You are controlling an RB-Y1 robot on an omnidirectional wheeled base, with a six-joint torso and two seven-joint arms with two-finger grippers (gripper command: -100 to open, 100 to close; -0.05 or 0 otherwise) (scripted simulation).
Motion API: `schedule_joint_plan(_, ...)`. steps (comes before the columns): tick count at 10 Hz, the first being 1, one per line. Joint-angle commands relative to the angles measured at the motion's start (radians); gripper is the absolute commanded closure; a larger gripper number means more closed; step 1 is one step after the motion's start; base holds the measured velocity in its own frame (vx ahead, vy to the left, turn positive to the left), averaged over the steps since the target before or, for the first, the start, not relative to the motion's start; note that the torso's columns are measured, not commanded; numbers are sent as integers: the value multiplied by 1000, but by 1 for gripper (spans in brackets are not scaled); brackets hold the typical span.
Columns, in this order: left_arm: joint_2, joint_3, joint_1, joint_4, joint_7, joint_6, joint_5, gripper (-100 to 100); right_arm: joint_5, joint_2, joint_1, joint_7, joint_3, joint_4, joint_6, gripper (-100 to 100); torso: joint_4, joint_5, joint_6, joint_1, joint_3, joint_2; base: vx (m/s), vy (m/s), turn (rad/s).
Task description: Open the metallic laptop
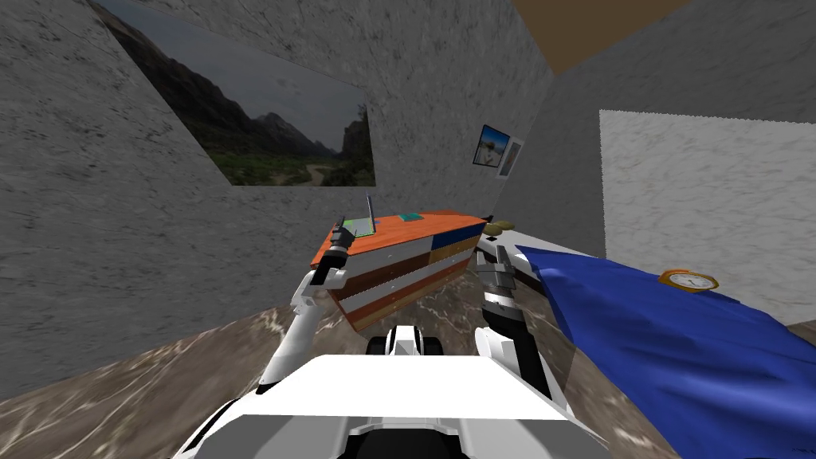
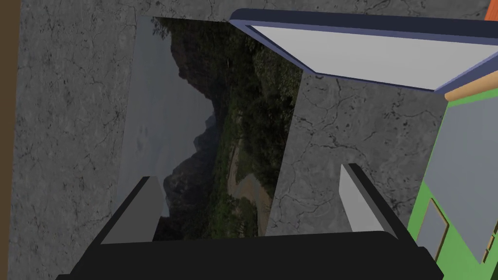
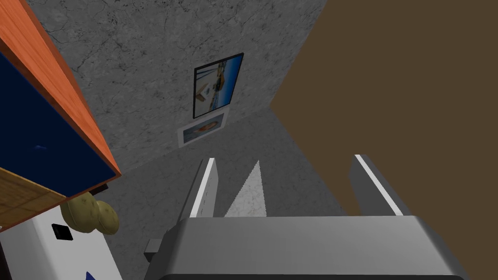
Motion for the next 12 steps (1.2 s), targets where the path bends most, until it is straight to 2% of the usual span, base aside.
schedule_joint_plan(1, 4, 16, -78, 50, 37, 42, -5, -100, 0, 0, 0, 0, 0, 0, 0, 0, 0, 0, 0, 0, -1, -1, 35, -98, 34)
schedule_joint_plan(2, 6, 32, -114, 84, 70, 80, -10, -100, 0, 0, 0, 0, 0, 0, 0, 0, 0, 0, 0, 1, 0, -1, 30, -109, 51)
schedule_joint_plan(3, 6, 32, -131, 84, 70, 80, -10, -100, 0, 0, 0, 0, 0, 0, 0, 0, 0, 0, 0, 1, 0, 0, 26, -91, 34)
schedule_joint_plan(4, 8, 48, -170, 119, 102, 118, -16, -100, 0, 0, 0, 0, 0, 0, 0, 0, 0, 1, 0, 2, 0, 0, 27, -102, 57)
schedule_joint_plan(5, 8, 48, -183, 119, 102, 118, -16, -100, 0, 0, 0, 0, 0, 0, 0, 0, 0, 0, 0, 1, 0, 0, 16, -89, 38)
schedule_joint_plan(6, 8, 65, -222, 154, 133, 155, -23, -100, 0, 0, 0, 0, 0, 0, 0, 0, 0, 0, 0, 1, 0, 1, 22, -111, 56)
schedule_joint_plan(7, 8, 65, -233, 154, 133, 155, -23, -100, 0, 0, 0, 0, 0, 0, 0, 0, 0, 0, 0, 0, 0, 0, 25, -84, 35)
schedule_joint_plan(8, 8, 83, -272, 190, 162, 191, -32, -100, 0, 0, 0, 0, 0, 0, 0, 0, 0, 0, 0, 2, 0, 0, 27, -100, 53)
schedule_joint_plan(9, 8, 83, -281, 190, 162, 191, -32, -100, 0, 0, 0, 0, 0, 0, 0, 0, 0, 0, 0, 1, 0, 0, 31, -86, 37)
schedule_joint_plan(10, 7, 102, -317, 226, 191, 225, -41, -100, 0, 0, 0, 0, 0, 0, 0, 0, 0, 0, 0, 1, 0, -1, 25, -112, 52)
schedule_joint_plan(11, 7, 102, -327, 226, 191, 225, -41, -100, 0, 0, 0, 0, 0, 0, 0, 0, 0, 0, 0, 0, 0, 0, 17, -93, 40)
schedule_joint_plan(12, 6, 121, -369, 262, 219, 258, -52, -100, 0, 0, 0, 0, 0, 0, 0, 0, 0, 0, 0, 1, 0, 0, 20, -88, 70)
